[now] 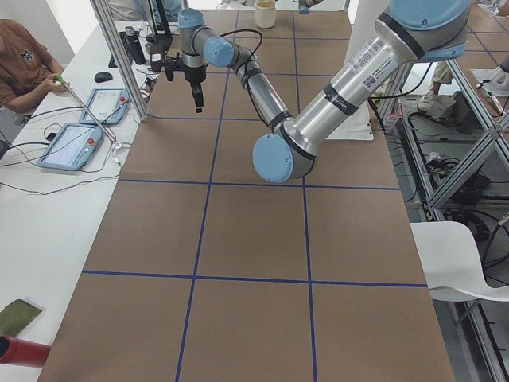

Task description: Left arm hands cup to right arm to dump lemon

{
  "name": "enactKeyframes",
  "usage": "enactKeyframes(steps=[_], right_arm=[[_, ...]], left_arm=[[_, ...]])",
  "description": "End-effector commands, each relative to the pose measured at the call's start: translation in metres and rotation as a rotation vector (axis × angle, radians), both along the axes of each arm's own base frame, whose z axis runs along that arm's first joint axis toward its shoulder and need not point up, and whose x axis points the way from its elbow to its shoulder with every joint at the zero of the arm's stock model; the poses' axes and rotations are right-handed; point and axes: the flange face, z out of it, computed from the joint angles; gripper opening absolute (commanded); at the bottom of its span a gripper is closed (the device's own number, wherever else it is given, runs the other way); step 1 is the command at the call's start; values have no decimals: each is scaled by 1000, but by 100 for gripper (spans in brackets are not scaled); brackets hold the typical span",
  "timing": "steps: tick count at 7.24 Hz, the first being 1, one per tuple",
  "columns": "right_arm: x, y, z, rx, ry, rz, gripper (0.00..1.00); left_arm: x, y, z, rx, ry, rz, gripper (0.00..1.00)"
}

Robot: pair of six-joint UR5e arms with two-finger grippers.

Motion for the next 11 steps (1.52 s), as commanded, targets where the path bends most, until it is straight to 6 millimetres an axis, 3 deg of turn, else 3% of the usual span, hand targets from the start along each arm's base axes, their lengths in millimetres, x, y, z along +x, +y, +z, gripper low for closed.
enactKeyframes(steps=[1,5,7,11], right_arm=[[5,-7,-3,-18,-82,17,0],[6,-1,1,-64,-190,18,0],[14,11,3,-65,-266,48,0],[15,11,4,-80,-326,56,3]], left_arm=[[0,-1,0,8,-11,-8,100],[-1,-1,-4,12,-15,-10,100],[-1,-2,-10,12,-39,-22,100],[1,-1,-11,16,-46,-22,100]])
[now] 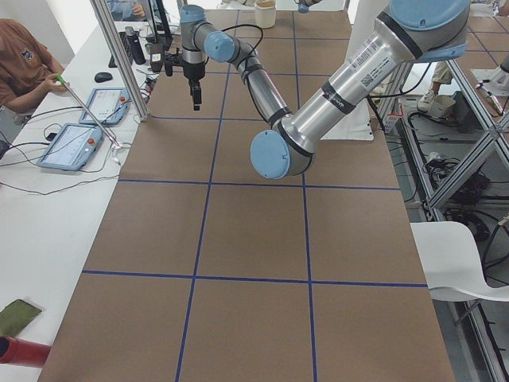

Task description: Left arm hands cup to right arm to dump lemon

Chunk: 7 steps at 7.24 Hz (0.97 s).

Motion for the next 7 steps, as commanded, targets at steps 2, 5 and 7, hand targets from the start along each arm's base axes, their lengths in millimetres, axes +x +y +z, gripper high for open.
enactKeyframes(steps=[2,5,7], right_arm=[[3,-6,-3,-14,-90,12,4],[3,-28,-38,154,208,19,0],[3,-57,-61,175,332,11,0]], left_arm=[[0,0,-4,3,1,0,100],[0,0,-5,-1,-1,-1,100],[0,0,-8,3,1,0,100]])
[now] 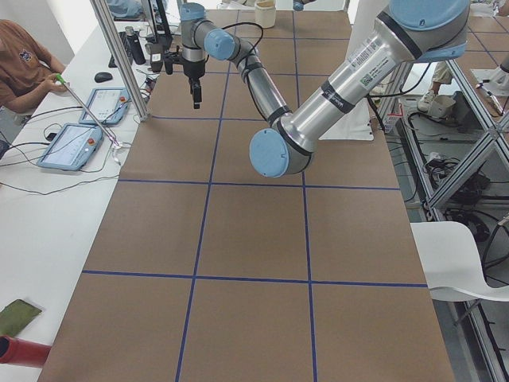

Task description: Left arm hands cup to right arm to dump lemon

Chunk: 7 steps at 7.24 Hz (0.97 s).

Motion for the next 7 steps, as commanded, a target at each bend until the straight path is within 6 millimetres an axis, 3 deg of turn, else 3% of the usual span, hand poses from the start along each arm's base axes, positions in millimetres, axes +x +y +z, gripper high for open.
enactKeyframes(steps=[1,4,5,6,7], right_arm=[[-4,-51,-44,5,124,-20,0],[-29,-109,-104,2,326,-80,0],[-44,-131,-114,17,420,-84,0],[-61,-162,-128,38,486,-94,0],[-90,-197,-144,79,612,-100,0]], left_arm=[[0,0,-2,1,2,1,100],[1,0,0,-4,1,3,100],[2,0,2,-6,-1,3,100],[3,-3,5,-12,-5,4,100],[5,-3,6,-13,-5,8,100]])
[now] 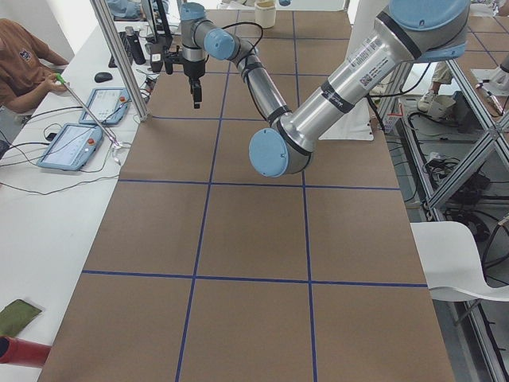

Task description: Left arm hands cup to right arm to dump lemon

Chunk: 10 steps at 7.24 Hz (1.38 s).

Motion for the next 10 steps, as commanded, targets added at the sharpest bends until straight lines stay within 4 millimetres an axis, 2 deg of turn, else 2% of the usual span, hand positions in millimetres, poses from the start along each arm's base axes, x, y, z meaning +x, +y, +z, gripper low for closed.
enactKeyframes(steps=[1,3,4,5,6,7,8,9,10], right_arm=[[-64,-72,-37,122,333,-53,0],[-134,-149,-97,256,678,-174,0],[-163,-183,-136,320,822,-220,0],[-210,-202,-165,393,976,-265,0],[-264,-211,-189,437,1148,-266,0],[-331,-199,-198,491,1312,-266,0],[-365,-197,-222,529,1441,-235,0],[-402,-193,-243,539,1483,-272,0],[-456,-179,-272,536,1553,-272,0]], left_arm=[[7,-6,7,-7,-5,23,100],[15,-17,8,6,-5,41,100],[17,-18,6,14,2,41,100],[20,-22,4,22,13,37,100],[28,-34,-5,24,19,31,100],[34,-43,-15,23,17,32,100],[43,-58,-26,30,23,33,100],[64,-65,-42,23,20,48,100],[74,-63,-52,23,24,58,100]])
